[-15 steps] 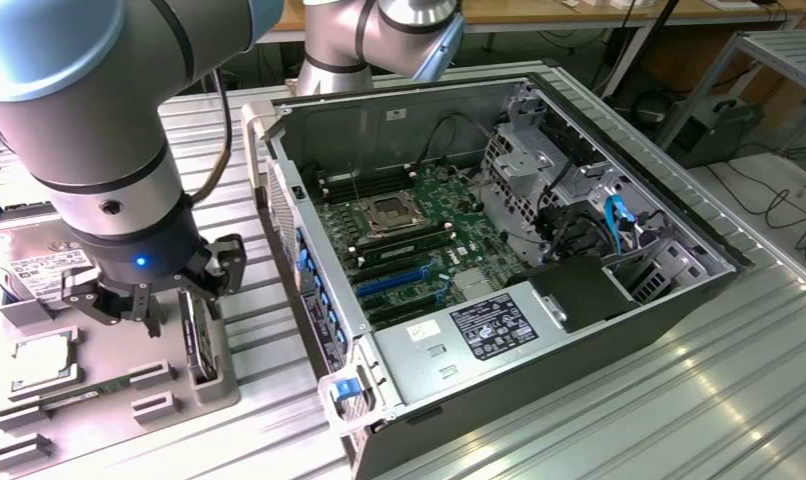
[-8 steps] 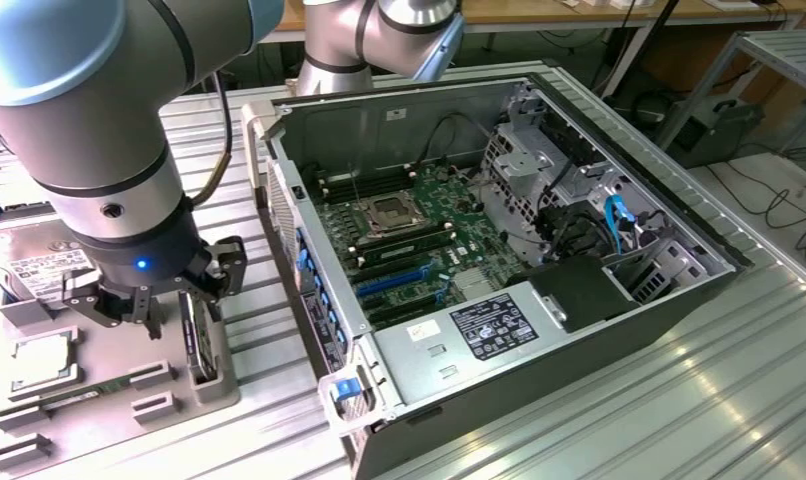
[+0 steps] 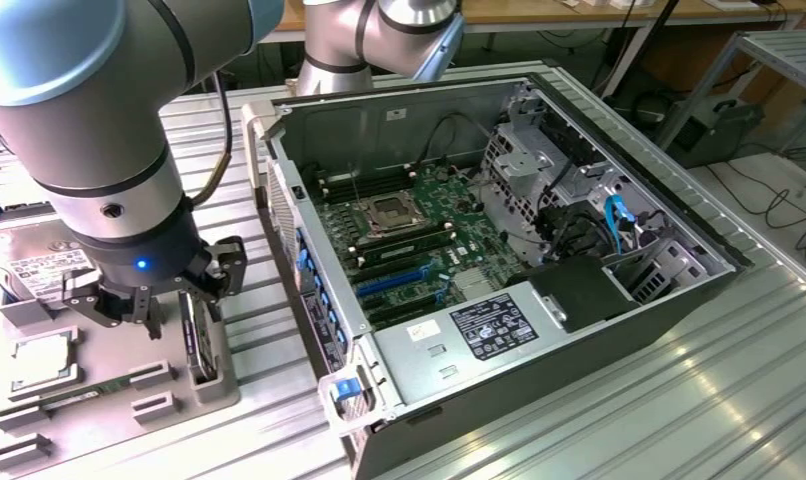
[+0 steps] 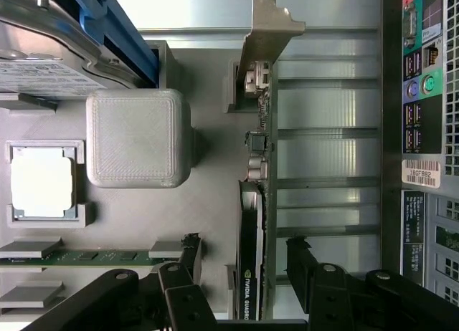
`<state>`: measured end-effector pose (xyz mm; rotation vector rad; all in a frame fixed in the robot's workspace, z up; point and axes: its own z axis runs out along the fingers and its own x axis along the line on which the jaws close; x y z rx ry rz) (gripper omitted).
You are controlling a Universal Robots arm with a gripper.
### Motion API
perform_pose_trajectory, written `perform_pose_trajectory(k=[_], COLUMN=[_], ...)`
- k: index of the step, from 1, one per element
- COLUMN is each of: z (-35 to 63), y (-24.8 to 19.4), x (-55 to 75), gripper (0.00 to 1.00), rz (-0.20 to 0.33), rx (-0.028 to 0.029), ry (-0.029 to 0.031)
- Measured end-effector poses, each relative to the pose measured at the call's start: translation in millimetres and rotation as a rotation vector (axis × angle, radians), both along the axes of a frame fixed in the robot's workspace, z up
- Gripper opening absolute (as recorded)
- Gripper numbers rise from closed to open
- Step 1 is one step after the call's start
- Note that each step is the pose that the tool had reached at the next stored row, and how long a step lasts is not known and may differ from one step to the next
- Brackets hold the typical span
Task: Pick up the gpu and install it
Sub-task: 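Pick up the gpu and move the gpu toward the slot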
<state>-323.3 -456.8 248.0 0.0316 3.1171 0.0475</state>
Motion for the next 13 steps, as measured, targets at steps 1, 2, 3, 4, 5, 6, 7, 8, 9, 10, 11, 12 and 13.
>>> perform_pose_trajectory(k=[1, 2, 3, 4, 5, 6, 7, 8, 9, 10, 11, 12, 13], z=[-0.6, -1.2, -2.0, -3.2, -4.8, -6.1, -7.7, -8.7, -10.0, -11.2, -12.4, -13.7, -15.3], y=[0.0, 0.0, 0.0, 0.0, 0.0, 0.0, 0.4, 0.9, 3.1, 5.7, 8.1, 9.0, 9.4], x=[0.0, 0.0, 0.1, 0.0, 0.1, 0.3, 0.6, 0.6, 0.6, 0.6, 0.6, 0.6, 0.6], gripper=[0.60, 0.60, 0.60, 0.60, 0.60, 0.60, 0.60, 0.60, 0.60, 0.60, 0.60, 0.60, 0.60], rz=[0.000, 0.000, 0.000, 0.000, 0.000, 0.000, 0.000, 0.000, 0.000, 0.000, 0.000, 0.000, 0.000], rx=[0.0000, -0.0004, -0.0008, -0.0009, -0.0009, -0.0009, -0.0009, -0.0010, -0.0011, -0.0011, -0.0010, -0.0008, -0.0008], ry=[-0.0002, -0.0002, -0.0001, 0.0000, -0.0001, -0.0002, -0.0001, 0.0000, 0.0002, 0.0002, 0.0001, -0.0001, -0.0002])
